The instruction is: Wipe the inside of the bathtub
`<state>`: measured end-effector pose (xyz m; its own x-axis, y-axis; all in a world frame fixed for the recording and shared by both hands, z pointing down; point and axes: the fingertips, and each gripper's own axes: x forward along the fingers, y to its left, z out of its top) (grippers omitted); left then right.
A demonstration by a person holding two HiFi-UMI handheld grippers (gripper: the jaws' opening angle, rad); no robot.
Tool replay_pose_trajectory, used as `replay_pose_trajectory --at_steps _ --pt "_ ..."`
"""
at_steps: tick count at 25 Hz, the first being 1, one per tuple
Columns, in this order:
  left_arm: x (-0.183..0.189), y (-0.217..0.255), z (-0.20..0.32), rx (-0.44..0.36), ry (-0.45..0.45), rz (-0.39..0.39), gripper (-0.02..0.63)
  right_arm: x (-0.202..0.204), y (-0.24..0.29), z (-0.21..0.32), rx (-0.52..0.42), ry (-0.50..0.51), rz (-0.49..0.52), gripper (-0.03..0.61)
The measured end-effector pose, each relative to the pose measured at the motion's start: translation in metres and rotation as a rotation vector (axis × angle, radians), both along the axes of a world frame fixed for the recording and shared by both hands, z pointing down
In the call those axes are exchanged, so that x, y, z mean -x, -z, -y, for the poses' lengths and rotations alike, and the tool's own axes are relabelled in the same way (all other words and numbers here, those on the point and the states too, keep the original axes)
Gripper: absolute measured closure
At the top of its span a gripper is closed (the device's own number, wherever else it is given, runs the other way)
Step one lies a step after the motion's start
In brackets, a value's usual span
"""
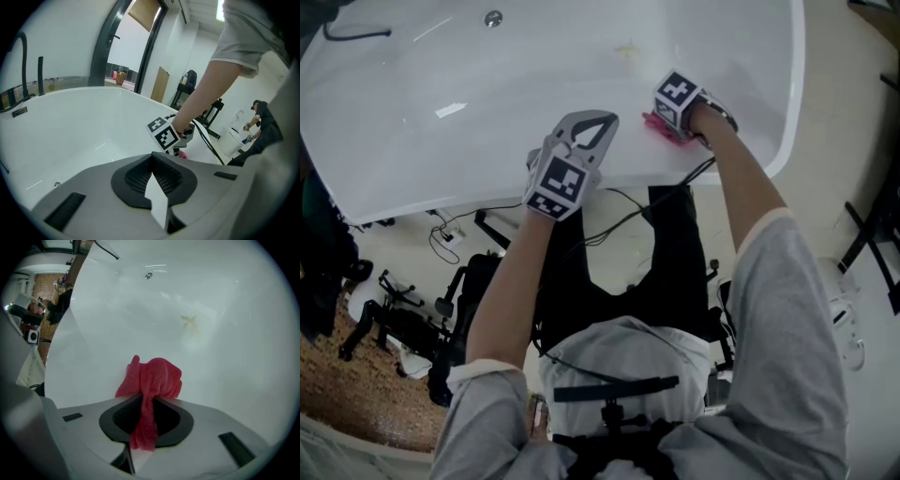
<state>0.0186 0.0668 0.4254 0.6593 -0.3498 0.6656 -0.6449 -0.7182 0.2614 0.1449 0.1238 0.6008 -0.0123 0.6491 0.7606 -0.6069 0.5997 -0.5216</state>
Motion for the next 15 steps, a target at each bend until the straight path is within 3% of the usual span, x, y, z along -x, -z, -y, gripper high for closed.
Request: replay_pose_trajectory --at_steps 5,7,11,15 --pt "-0.013 -0.01 -0.001 0.008 -0.063 -0.023 0.611 -0.027 -0.015 0.006 -0.035 0.048 -0.091 0.511" --pt "-0.011 -0.017 0.0 0.012 -0.073 -0.022 0.611 -0.01 -0.02 0.005 -0.024 0.007 -0.048 0.512" --pt "0.003 -0.029 0.001 0.02 -0.072 -0.007 0.611 0.048 -0.022 0.0 0.03 -0.175 0.083 0.512" --pt "0.016 -0.04 -0.004 0.033 -0.078 0.013 0.611 0.086 -0.024 -0.005 0.042 -0.115 0.16 0.512"
